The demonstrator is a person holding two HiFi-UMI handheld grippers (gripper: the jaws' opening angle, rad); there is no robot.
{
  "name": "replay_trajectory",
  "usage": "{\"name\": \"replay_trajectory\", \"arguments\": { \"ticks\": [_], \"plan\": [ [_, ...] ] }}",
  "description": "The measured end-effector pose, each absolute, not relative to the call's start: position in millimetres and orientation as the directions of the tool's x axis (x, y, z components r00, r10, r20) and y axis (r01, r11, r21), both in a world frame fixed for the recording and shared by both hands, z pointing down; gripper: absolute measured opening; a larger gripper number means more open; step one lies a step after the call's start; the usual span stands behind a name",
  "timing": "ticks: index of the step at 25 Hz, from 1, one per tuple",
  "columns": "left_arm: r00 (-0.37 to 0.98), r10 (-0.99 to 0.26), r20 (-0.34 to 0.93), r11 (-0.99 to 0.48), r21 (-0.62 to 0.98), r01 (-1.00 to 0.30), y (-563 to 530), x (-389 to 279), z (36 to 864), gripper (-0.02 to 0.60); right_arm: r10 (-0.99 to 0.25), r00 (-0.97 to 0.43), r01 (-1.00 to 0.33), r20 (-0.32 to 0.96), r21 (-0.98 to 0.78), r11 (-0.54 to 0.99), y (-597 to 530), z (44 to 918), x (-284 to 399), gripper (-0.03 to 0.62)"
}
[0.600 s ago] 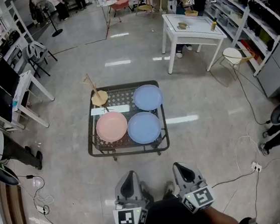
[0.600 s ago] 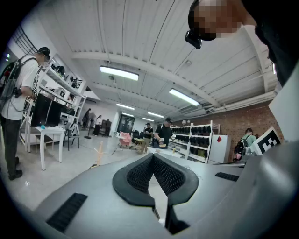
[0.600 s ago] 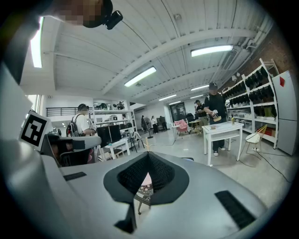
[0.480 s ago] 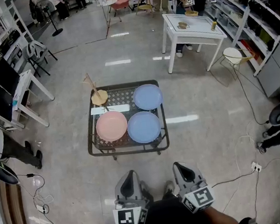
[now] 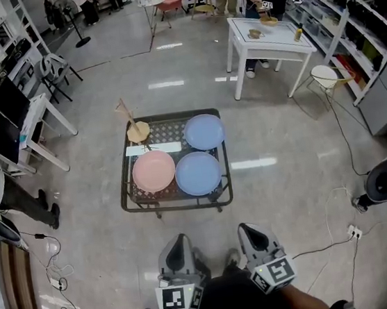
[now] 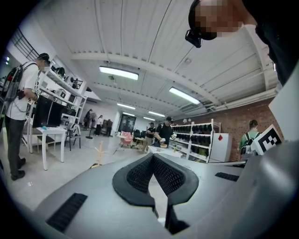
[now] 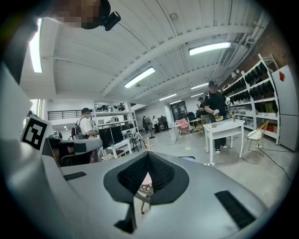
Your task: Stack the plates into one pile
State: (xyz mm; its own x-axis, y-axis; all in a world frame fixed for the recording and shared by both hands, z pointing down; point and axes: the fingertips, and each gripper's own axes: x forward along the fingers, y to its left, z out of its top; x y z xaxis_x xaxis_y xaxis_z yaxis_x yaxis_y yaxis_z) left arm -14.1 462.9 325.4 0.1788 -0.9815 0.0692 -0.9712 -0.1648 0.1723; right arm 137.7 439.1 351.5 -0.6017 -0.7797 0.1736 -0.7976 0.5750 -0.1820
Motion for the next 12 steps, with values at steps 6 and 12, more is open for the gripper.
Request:
{"name": "replay_trajectory", "arguments": {
  "ticks": [6, 12],
  "plan": [
    [0.153, -0.985, 0.080, -0.137, 0.179, -0.974, 462.9, -2.1, 329.9, 0.015, -0.765, -0.618, -0.786, 0.181, -0.179, 0.592, 436.9, 356.6, 151.8, 0.009],
    [0.114, -0.986, 0.123, -0.093, 0.161, -0.983, 472.9, 14.9, 342.2, 0.015, -0.738, -0.649, -0.760, 0.182, -0.178, 0.625, 435.0, 369.6, 165.5, 0.009]
  ]
}}
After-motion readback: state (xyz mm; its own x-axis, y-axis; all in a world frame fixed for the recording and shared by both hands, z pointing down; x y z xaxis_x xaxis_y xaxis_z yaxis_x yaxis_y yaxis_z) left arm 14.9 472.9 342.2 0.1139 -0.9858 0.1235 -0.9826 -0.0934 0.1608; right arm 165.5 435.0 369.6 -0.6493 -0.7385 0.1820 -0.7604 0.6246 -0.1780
